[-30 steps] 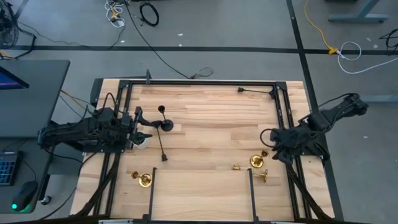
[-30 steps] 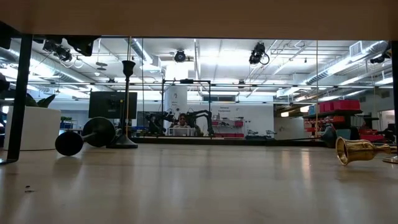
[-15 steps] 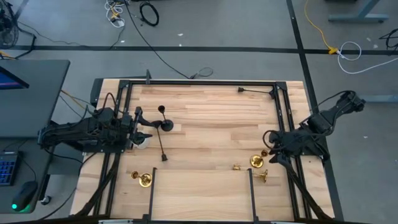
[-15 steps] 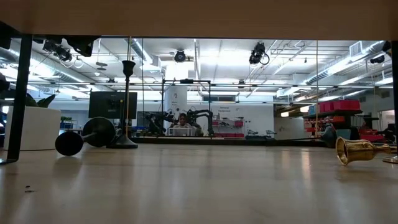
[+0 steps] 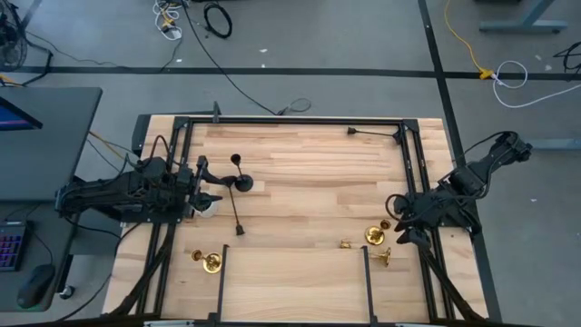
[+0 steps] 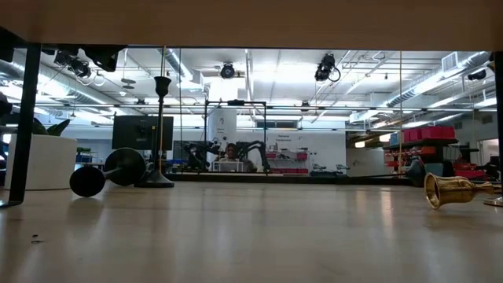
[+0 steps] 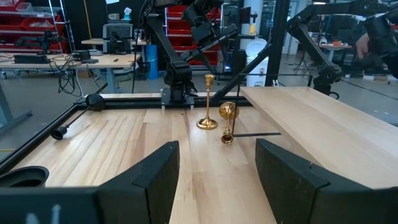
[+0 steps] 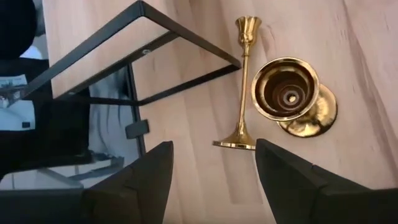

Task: Pick & Place candle stick holders
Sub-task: Put the top yellow candlestick on the shelf

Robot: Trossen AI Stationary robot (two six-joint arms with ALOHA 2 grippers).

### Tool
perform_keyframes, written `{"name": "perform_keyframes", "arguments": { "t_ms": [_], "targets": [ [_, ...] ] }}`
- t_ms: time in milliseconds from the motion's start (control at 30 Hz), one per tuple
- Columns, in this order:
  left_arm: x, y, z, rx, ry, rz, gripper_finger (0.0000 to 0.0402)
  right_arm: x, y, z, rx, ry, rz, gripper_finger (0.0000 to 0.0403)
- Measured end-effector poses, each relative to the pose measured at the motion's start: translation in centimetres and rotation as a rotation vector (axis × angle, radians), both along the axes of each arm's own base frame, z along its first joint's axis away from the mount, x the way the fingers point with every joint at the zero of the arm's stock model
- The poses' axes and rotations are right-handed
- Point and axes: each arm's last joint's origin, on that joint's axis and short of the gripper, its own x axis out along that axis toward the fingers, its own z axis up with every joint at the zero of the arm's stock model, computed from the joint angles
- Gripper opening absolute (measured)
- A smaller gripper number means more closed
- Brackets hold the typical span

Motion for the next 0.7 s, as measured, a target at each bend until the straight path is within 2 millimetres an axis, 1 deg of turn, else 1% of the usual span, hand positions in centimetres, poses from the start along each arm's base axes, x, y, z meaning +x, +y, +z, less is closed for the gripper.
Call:
{"name": "perform_keyframes", "arguments": {
  "t_ms": [67, 233, 333, 433, 600, 700],
  "targets": [
    [0.0, 0.0, 0.0, 0.0, 0.0, 0.0, 0.0211, -0.3, -0.3, -0.3, -0.04, 0.029, -0.02, 0.0229],
    [0.0, 0.0, 0.0, -0.008, 0.001, 0.0, 0.0211, -0.8, -0.9, -0.8, -0.148, 0.085, -0.132, 0.0229],
    [0.0, 0.0, 0.0, -0.023, 0.003, 0.0, 0.0211, -0.7, -1.0, -1.0, -0.16, 0.088, -0.156, 0.0229],
    [0.0, 0.0, 0.0, -0.024, 0.003, 0.0, 0.0211, -0.7, -0.9, -1.5, -0.164, 0.101, -0.164, 0.0229],
    [0.0, 0.0, 0.0, -0.024, 0.003, 0.0, 0.0211, -0.3, -0.6, -4.2, -0.149, 0.121, -0.147, 0.0229],
    [0.0, 0.0, 0.0, -0.023, 0.003, 0.0, 0.0211, -0.3, -0.1, -5.8, -0.065, 0.178, -0.086, 0.0229]
  ]
}}
